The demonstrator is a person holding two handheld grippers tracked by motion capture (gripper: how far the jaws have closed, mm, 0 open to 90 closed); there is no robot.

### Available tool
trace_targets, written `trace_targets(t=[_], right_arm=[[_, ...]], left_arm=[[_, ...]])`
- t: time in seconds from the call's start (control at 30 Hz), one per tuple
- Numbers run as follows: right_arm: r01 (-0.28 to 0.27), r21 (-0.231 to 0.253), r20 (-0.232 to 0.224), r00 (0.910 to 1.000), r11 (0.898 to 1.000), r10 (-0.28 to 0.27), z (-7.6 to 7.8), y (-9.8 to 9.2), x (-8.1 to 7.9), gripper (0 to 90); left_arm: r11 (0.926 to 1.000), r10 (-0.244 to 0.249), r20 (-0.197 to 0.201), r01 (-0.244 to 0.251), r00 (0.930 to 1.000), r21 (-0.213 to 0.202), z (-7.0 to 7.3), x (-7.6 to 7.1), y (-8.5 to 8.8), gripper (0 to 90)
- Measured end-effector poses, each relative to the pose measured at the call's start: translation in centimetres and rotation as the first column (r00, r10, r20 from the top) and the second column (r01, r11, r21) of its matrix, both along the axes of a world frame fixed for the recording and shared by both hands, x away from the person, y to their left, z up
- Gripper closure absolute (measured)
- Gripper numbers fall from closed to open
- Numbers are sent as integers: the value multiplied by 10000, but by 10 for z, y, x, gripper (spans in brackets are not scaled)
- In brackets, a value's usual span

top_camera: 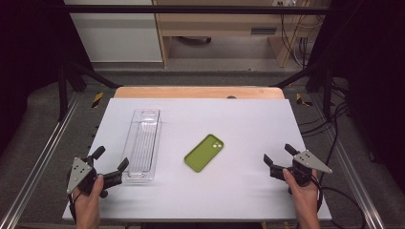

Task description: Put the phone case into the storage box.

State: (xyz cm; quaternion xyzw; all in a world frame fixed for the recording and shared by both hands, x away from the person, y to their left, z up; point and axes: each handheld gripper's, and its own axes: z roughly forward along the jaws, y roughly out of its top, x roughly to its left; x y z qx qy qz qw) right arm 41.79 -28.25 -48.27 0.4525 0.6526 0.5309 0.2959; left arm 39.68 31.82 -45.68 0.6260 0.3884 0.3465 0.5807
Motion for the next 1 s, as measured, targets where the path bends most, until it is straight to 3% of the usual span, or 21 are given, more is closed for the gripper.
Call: trace_targets(t=[0.1,0.2,0.33,0.4,0.43,0.53,0.57,0.63,0.7,0.8,0.83,0.87,0.97,1.0], right_arm=[[109,167,-515,9986,9998,-100,0,-1,1,54],[184,204,-600,9981,9996,-171,1,0,1,54],[371,-139,-729,9966,9992,-380,6,9,0,66],[439,-706,-667,9966,9965,-486,11,19,1,77],[439,-706,-667,9966,9965,-486,11,19,1,77],[28,-1123,-1065,9942,9937,-149,18,30,8,93],[-398,-1308,-1578,9873,9906,188,24,38,14,86],[-575,-1395,-1781,9835,9885,321,27,41,17,86],[-1036,-1665,-2281,9715,9806,640,34,49,27,87],[-1161,-1905,-2547,9648,9748,652,37,54,33,92],[-1369,-2001,-3128,9473,9702,691,38,59,41,131],[-1369,-2001,-3128,9473,9702,691,38,59,41,131],[-1656,-2151,-3589,9299,9625,799,37,65,51,123],[-1862,-2370,-3834,9197,9535,843,37,68,57,122]], left_arm=[[10000,2,-12,-2,10000,-13,0,0,0,12],[10000,-15,-12,15,10000,58,0,-1,-1,12],[9999,8,-44,-7,10000,168,-1,-1,-3,12],[9997,9,-68,-7,10000,239,-1,-1,-3,12],[9997,13,-77,-12,10000,241,-1,-1,-3,12],[9997,1,-56,0,10000,233,-1,-1,-4,12],[9997,-25,-65,26,10000,243,-1,-1,-4,11],[9996,-44,-85,46,10000,292,-2,-1,-5,12],[9995,-70,-87,72,9999,299,-2,-1,-6,12],[9994,-93,-107,96,9999,332,-2,-1,-6,12],[9993,-99,-109,102,9999,347,-2,-1,-6,12],[9993,-99,-112,103,9999,350,-2,0,-6,12],[9993,-103,-114,107,9999,356,-2,0,-7,12],[9993,-107,-113,111,9999,358,-2,0,-7,12]])
